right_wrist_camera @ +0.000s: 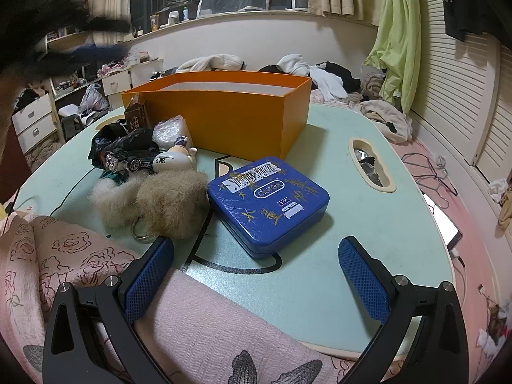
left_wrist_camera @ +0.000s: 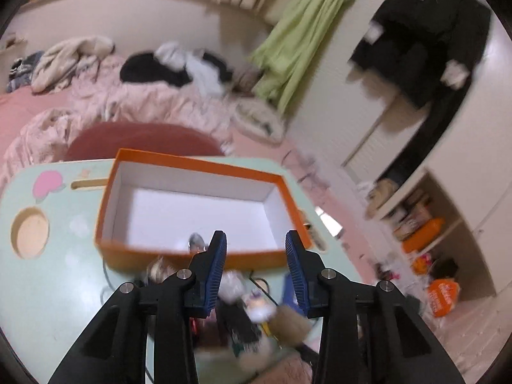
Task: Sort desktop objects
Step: 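Reach the left tool into the box and grasp the small silver metal item, then lift the silver metal item out and set it on the table with the left tool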
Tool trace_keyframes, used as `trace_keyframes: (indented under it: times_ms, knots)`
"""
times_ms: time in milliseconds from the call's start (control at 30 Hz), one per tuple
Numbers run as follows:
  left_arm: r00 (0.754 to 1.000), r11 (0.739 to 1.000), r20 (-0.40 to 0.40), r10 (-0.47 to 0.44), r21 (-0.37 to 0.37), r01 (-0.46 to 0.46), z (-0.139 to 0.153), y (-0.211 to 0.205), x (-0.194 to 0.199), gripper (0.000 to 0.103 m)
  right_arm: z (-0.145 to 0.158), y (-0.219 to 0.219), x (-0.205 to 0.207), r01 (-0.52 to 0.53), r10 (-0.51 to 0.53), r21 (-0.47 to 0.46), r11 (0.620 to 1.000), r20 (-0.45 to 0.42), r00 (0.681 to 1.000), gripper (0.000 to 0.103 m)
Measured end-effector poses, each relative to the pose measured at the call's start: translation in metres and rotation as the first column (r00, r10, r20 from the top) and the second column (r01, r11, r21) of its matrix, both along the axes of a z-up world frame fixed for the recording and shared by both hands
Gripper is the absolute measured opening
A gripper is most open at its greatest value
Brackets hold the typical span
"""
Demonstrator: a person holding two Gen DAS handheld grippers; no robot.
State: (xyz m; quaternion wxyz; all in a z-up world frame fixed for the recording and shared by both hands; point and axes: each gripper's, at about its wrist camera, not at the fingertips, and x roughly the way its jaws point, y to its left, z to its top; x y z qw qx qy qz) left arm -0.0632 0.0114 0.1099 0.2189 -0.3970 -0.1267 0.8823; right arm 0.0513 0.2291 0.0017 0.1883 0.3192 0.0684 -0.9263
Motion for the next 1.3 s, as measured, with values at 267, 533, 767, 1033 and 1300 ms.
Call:
trace_keyframes:
  times_ms: [267, 533, 767, 1033, 1300]
  knots:
    - [0.934, 0.992, 0.354, 0.043, -0.122, 0.001, -0.035, 0.006, -0.084, 0.058, 0.000, -0.002, 0.000, -0.001, 0.001, -0.002, 1.000, -0.003, 1.000, 0.102]
    - [0.841, 0.949, 0.541, 0.027, -0.278, 0.148, -0.073, 0.036, -0.116, 0.056, -0.001, -0.001, 0.001, -0.001, 0.001, -0.002, 1.000, -0.003, 1.000, 0.102]
    - [0.864, 0.917, 0.502, 0.025, -0.355, 0.180, -0.089, 0.042, -0.101, 0.026, 0.001, -0.002, 0.003, -0.001, 0.001, -0.003, 1.000, -0.005, 1.000, 0.102]
    - [0.913, 0.990, 0.404, -0.048, -0.102, 0.096, -0.062, 0.003, -0.081, 0.026, 0.001, -0.002, 0.003, -0.001, 0.001, -0.003, 1.000, -0.005, 1.000, 0.102]
    - [0.943, 0.998, 0.327, -0.059, -0.013, 0.067, -0.026, -0.010, -0.068, 0.026, 0.000, -0.001, 0.003, -0.001, 0.001, -0.003, 1.000, -0.005, 1.000, 0.102]
